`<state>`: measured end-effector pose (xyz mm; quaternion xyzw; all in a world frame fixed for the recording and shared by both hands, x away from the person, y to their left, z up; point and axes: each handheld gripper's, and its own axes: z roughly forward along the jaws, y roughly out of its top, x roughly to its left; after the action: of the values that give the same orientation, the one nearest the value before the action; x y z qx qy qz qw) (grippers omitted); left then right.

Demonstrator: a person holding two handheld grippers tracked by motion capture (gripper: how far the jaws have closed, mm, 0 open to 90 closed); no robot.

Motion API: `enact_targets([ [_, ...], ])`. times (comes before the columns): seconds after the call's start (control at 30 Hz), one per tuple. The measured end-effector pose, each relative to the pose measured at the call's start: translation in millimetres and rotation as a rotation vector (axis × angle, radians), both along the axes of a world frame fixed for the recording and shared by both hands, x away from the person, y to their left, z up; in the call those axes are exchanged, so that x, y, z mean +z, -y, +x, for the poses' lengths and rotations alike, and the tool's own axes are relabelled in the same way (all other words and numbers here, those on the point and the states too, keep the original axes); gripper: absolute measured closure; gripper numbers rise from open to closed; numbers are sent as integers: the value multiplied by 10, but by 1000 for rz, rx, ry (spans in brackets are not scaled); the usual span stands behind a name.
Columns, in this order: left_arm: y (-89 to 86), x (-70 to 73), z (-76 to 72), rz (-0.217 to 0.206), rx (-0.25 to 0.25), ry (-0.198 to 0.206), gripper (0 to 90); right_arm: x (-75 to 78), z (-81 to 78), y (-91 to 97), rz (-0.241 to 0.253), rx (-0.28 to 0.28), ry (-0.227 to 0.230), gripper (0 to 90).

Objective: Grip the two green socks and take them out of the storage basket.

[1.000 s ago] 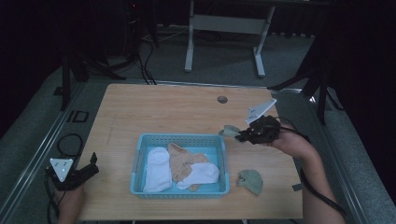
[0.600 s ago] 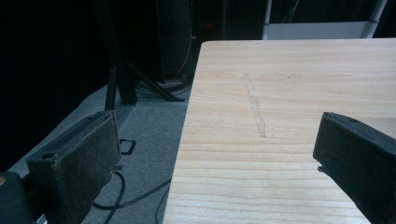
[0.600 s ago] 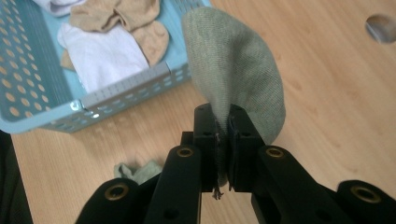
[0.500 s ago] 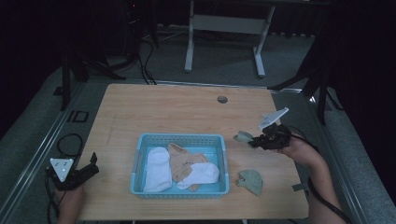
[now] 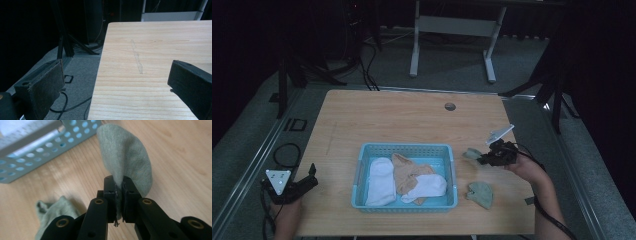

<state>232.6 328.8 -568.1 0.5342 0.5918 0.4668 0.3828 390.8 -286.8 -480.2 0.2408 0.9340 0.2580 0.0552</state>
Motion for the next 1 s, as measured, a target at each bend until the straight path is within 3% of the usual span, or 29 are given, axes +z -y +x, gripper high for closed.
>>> enact_targets([
  [0.23, -1, 1, 1, -1, 0, -1, 3, -279, 37, -72, -16, -4, -43, 839],
  [0.47, -1, 1, 1, -1, 1, -1, 4, -450, 30, -126, -29, 0, -76, 838],
  [0.6, 0, 1, 1, 1, 1, -2, 4, -462, 18, -144, -21, 3, -87, 838],
  [0.7, 1, 0, 1, 0, 1, -2, 4, -430, -6, -186, -39, 16, -70, 823],
  [0.87, 0, 1, 1, 0, 1, -2, 3, -336, -48, -209, -36, 33, -48, 766],
  [1.0, 1, 1, 1, 1, 1, -2, 3, -172, -107, -174, -10, 32, -14, 700],
])
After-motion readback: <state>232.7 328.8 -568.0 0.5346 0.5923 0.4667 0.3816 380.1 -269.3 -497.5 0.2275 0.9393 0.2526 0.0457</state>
